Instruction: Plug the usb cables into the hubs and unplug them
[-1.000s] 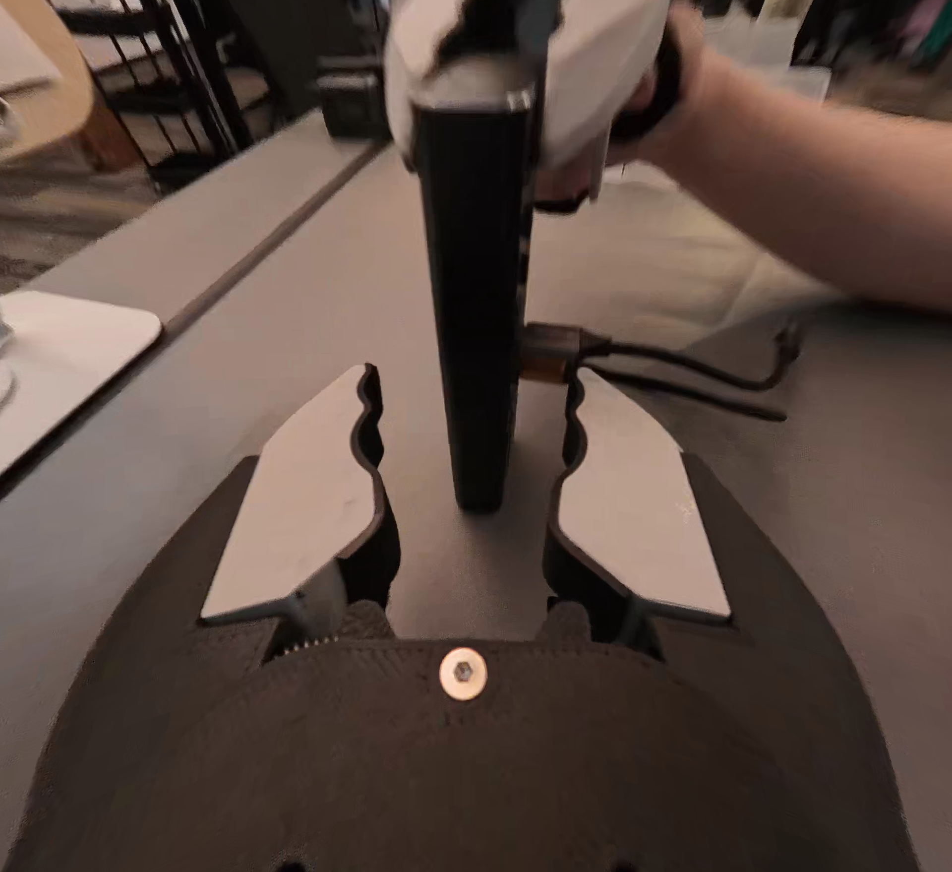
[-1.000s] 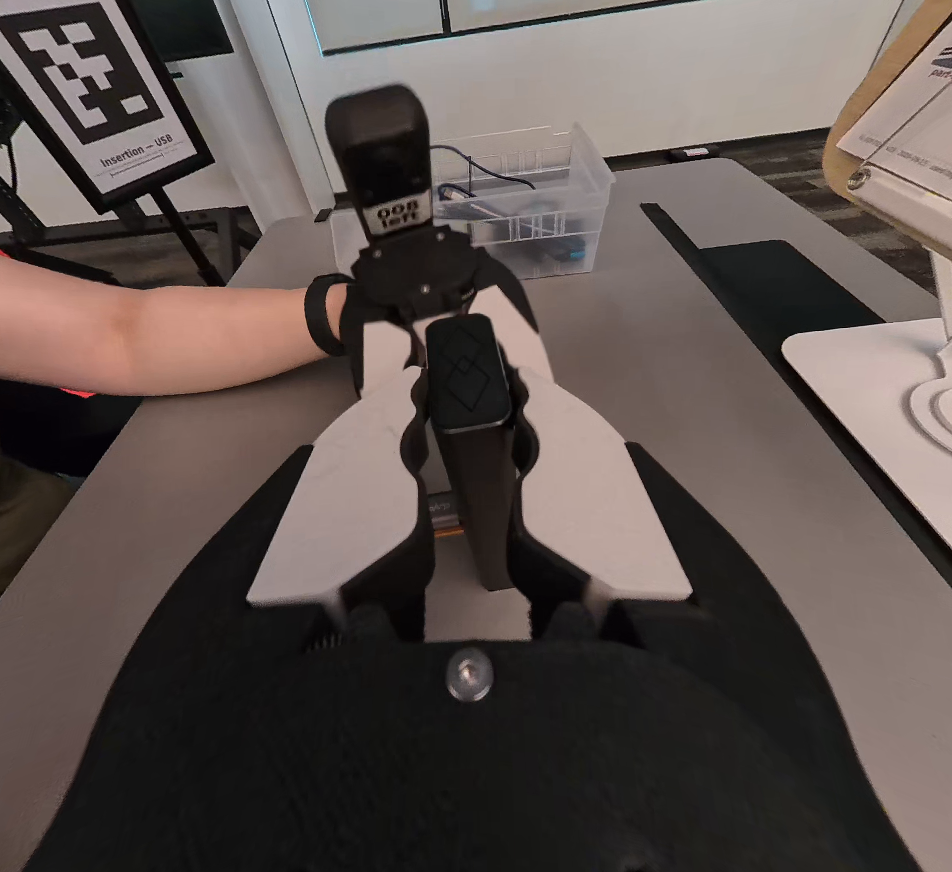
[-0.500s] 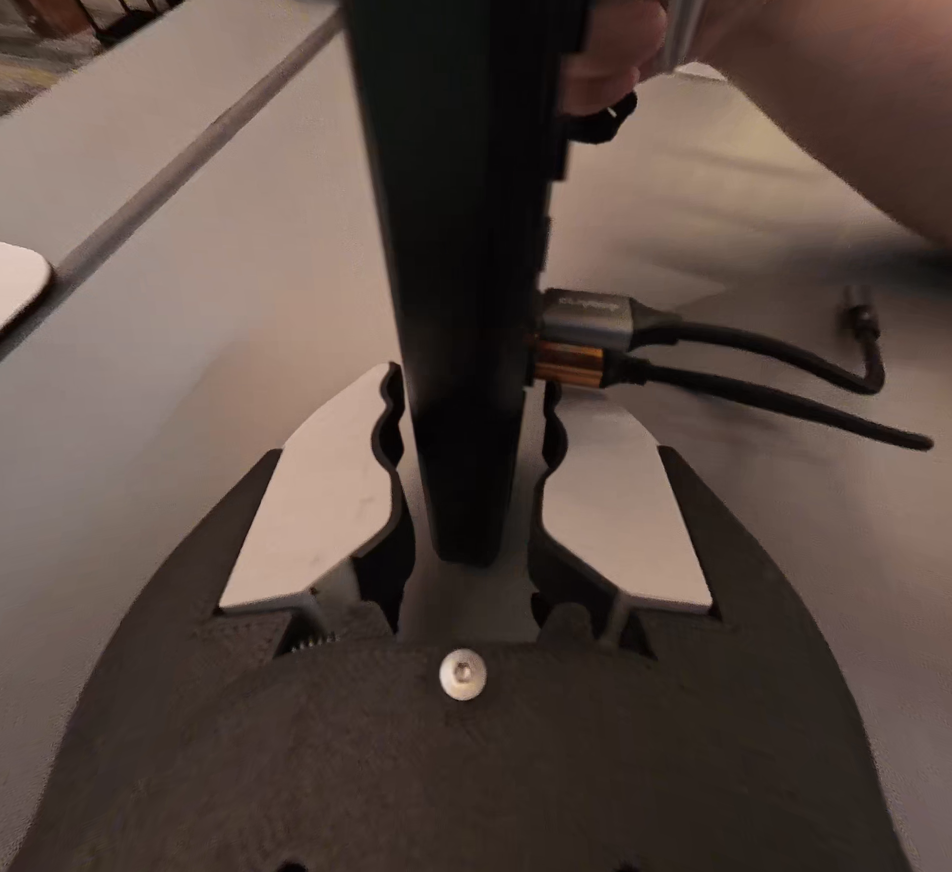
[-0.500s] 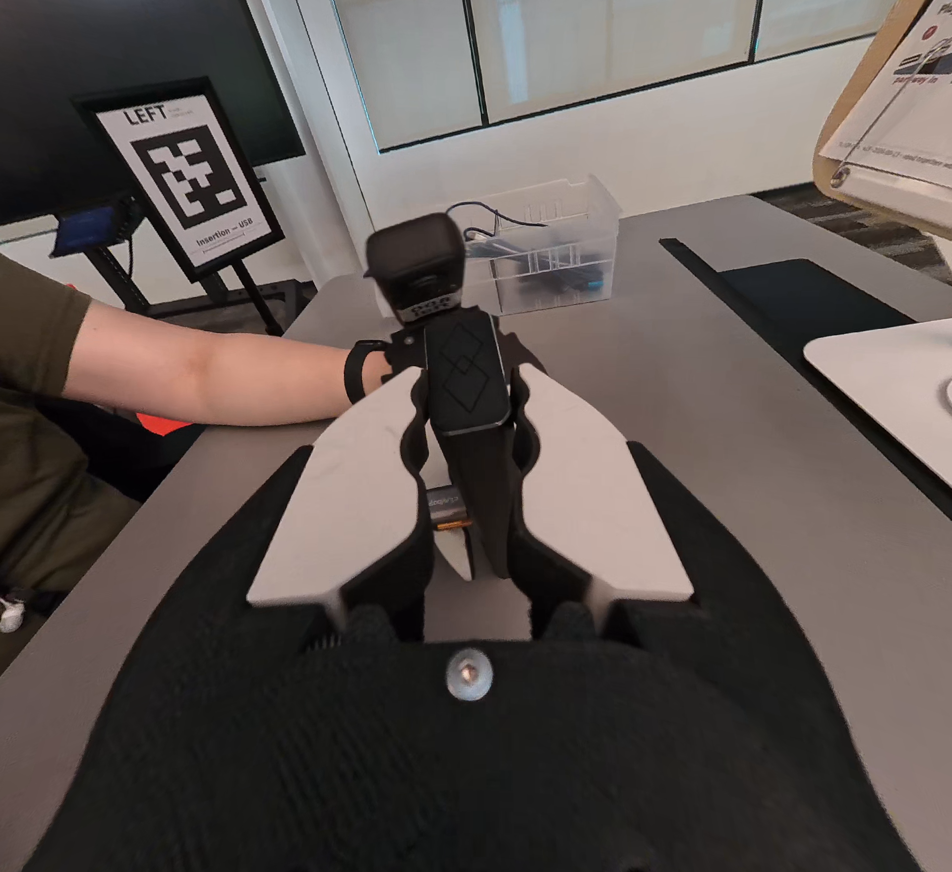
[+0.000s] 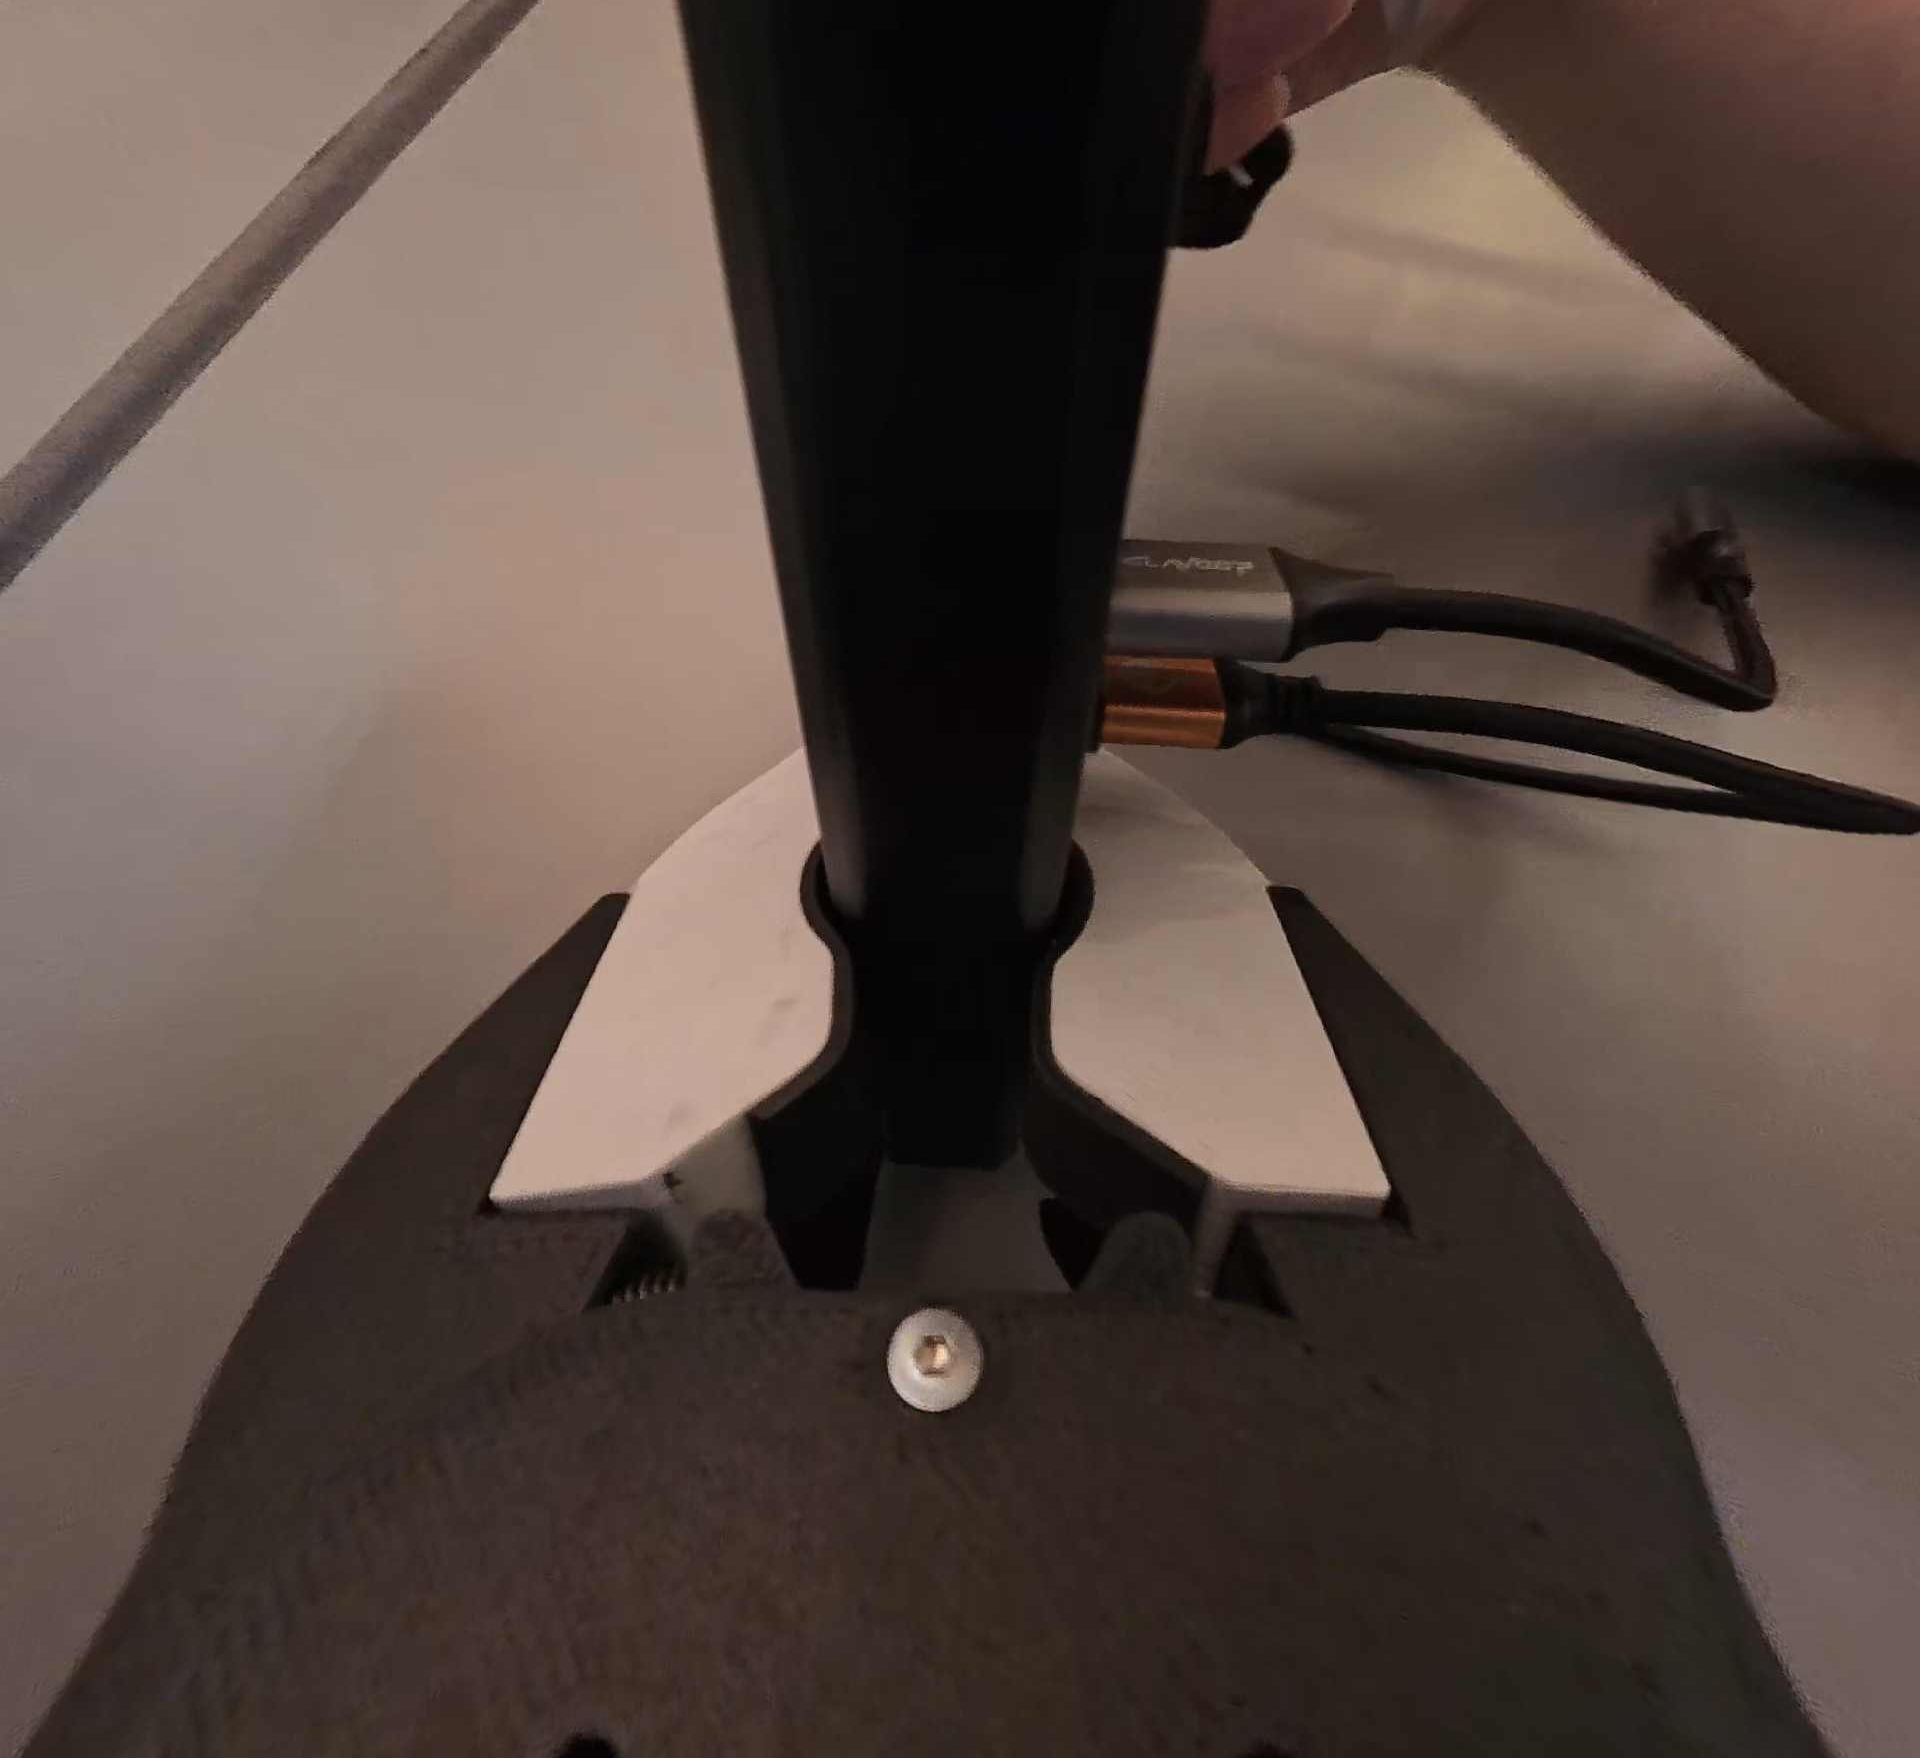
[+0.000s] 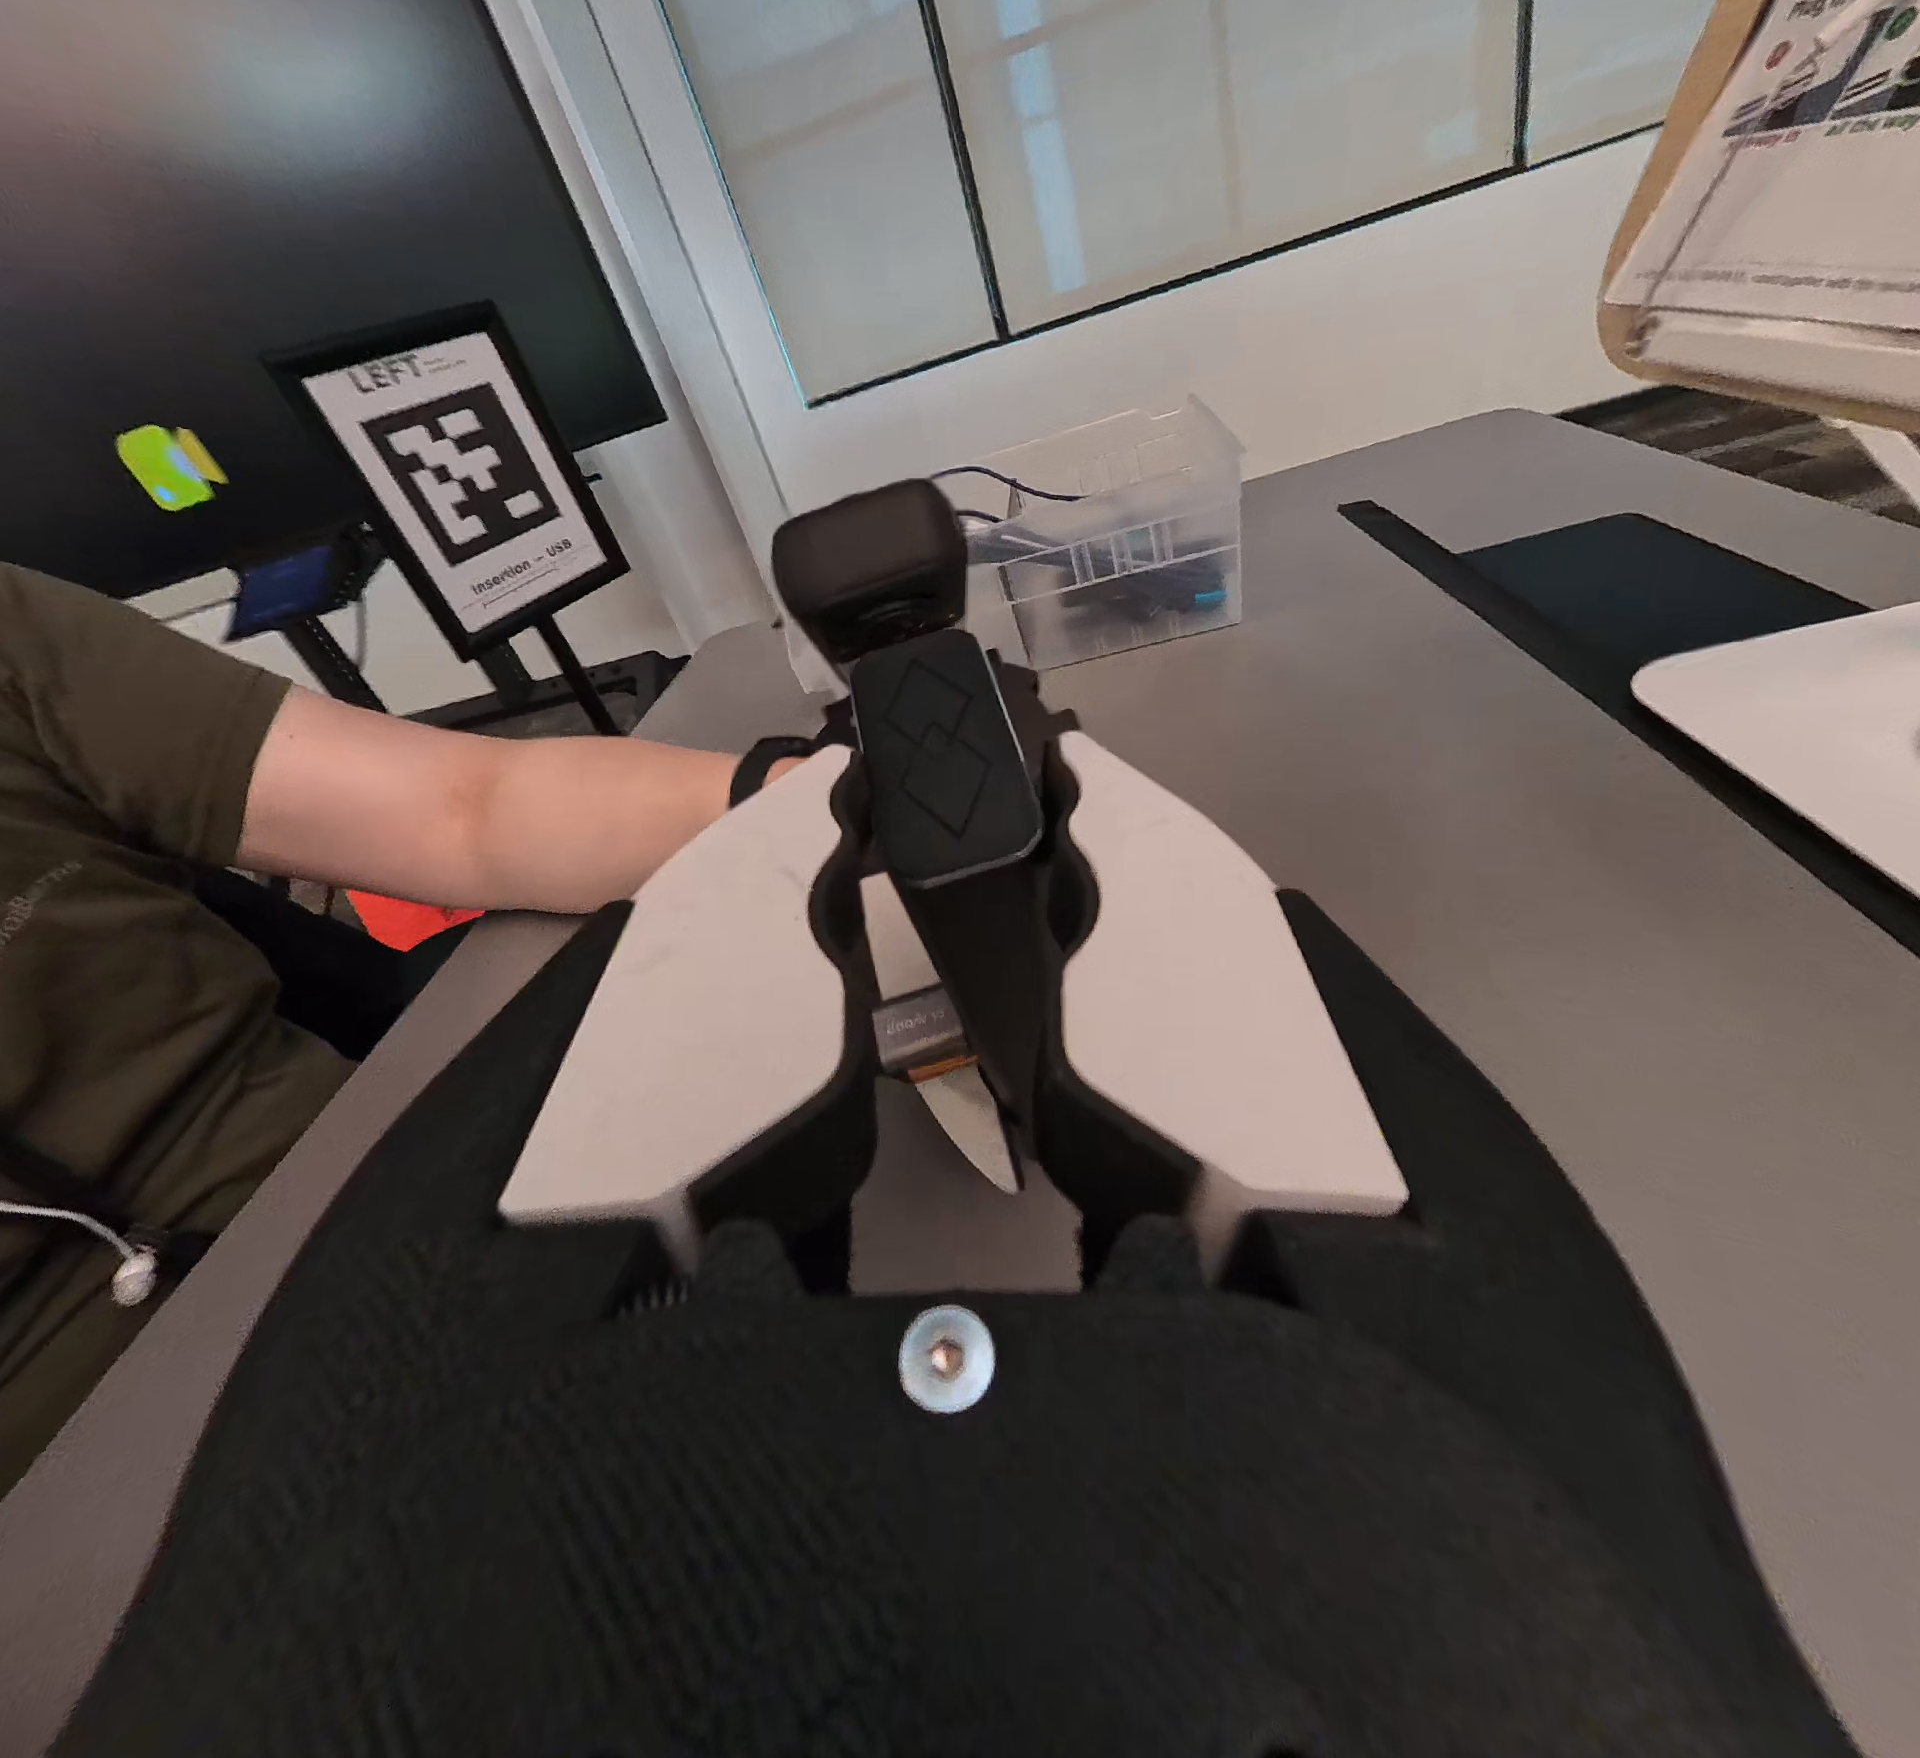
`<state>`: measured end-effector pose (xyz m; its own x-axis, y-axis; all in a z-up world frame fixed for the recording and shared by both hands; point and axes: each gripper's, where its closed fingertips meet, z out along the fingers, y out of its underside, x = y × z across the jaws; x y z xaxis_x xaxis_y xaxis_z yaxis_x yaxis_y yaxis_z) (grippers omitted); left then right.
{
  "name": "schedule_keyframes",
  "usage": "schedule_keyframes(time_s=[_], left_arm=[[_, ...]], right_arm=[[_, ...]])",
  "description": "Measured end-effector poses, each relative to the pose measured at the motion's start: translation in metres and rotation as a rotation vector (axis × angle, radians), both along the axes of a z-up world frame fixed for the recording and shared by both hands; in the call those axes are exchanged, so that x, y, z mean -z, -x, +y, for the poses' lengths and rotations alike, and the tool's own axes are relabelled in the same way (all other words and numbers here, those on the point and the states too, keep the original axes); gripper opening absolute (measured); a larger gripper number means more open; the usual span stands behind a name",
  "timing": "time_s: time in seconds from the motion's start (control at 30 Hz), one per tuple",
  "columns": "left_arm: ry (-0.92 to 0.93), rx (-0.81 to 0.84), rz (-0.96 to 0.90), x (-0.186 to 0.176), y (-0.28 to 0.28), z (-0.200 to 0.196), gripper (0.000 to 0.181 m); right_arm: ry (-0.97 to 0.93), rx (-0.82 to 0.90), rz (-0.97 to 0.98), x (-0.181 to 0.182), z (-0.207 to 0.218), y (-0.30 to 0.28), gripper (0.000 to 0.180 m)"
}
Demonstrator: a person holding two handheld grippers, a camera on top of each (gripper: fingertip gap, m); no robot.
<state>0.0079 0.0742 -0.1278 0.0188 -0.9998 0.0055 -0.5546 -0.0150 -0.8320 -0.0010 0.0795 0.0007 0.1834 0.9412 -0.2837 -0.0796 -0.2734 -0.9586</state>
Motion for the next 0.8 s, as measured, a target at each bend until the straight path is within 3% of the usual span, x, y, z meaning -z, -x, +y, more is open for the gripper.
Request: schedule_keyframes(time_s=[0.1, 0.17, 0.27, 0.37, 0.53, 0.7, 0.8], left_arm=[[0.005, -0.056, -0.128, -0.023, -0.001, 0.006, 0.029], [-0.014, -0.122, -0.207, -0.048, 0.004, 0.015, 0.030], [-0.068, -0.259, -0.294, -0.085, 0.017, 0.033, 0.029], [-0.143, -0.398, -0.375, -0.124, 0.027, 0.055, 0.030], [-0.213, -0.546, -0.512, -0.169, 0.029, 0.067, 0.030], [-0.211, -0.546, -0.566, -0.181, 0.029, 0.060, 0.029], [-0.282, -0.573, -0.562, -0.186, 0.031, 0.057, 0.029]], right_arm=[[-0.068, 0.129, -0.069, -0.015, 0.010, 0.009, 0.040], [-0.182, 0.339, -0.108, -0.041, 0.025, 0.007, 0.062], [-0.465, 0.652, -0.079, -0.103, 0.019, -0.005, 0.058], [-0.631, 0.818, -0.019, -0.150, -0.013, -0.008, 0.047], [-0.557, 0.796, -0.201, -0.135, -0.013, 0.020, 0.044], [-0.669, 0.878, -0.482, -0.112, 0.002, 0.018, 0.045], [-0.647, 0.831, -0.488, -0.105, 0.003, 0.029, 0.045]])
